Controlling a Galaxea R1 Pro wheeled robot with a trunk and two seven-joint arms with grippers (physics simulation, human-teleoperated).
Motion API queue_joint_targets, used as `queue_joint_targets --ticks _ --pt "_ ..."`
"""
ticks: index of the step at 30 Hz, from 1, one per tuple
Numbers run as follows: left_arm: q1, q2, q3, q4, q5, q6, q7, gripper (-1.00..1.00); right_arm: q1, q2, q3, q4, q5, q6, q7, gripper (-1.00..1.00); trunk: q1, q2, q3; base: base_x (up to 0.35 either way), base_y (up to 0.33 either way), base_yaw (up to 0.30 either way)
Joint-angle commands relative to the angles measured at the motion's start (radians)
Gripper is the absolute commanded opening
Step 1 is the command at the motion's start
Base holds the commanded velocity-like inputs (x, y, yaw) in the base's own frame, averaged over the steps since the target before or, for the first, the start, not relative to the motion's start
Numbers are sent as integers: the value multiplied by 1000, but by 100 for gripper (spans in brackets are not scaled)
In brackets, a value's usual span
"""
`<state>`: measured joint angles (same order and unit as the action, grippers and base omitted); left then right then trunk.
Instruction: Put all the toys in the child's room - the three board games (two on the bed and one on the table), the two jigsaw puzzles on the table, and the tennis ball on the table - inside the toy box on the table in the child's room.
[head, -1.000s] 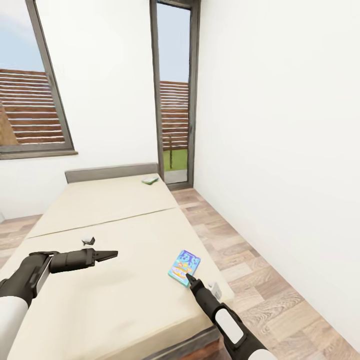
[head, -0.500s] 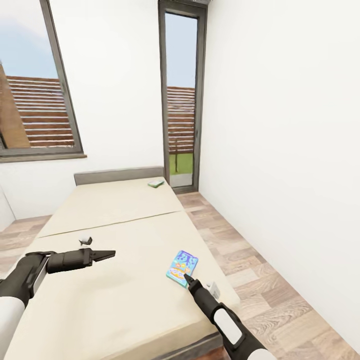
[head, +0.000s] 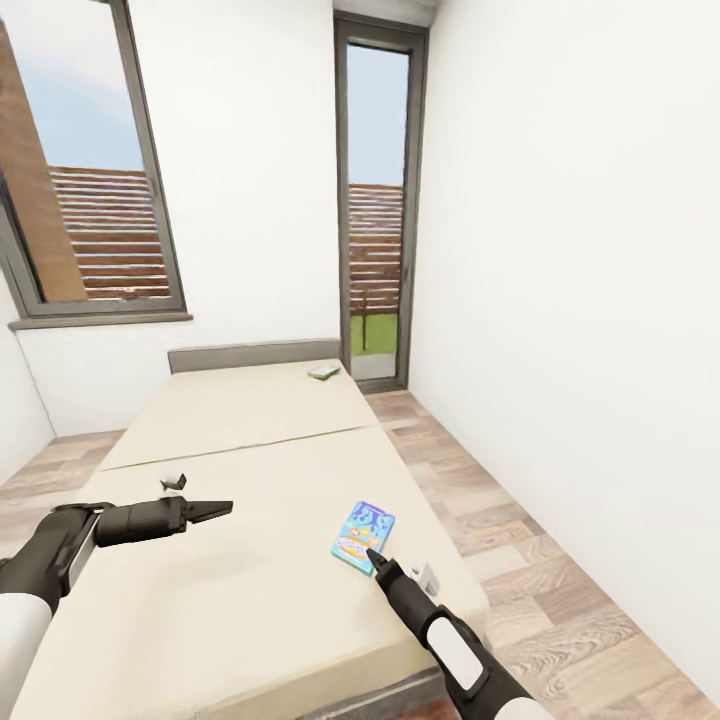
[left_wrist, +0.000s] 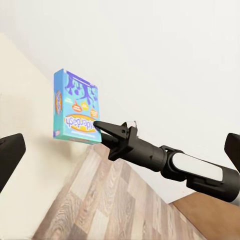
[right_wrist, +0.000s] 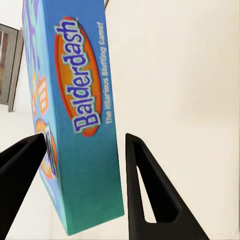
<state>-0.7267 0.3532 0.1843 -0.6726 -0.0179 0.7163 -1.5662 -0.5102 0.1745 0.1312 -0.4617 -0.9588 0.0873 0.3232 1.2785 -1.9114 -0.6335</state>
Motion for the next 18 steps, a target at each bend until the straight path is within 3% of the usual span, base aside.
queue_joint_targets --ticks 1,18 --pt "0 0 1 0 -2 11 -5 100 -1 0 1 0 -6 4 2 -100 -1 -1 0 -164 0 40" --pt "0 0 3 -1 -2 10 -5 100 -1 0 1 0 -2 1 2 -100 -1 -1 1 -23 0 5"
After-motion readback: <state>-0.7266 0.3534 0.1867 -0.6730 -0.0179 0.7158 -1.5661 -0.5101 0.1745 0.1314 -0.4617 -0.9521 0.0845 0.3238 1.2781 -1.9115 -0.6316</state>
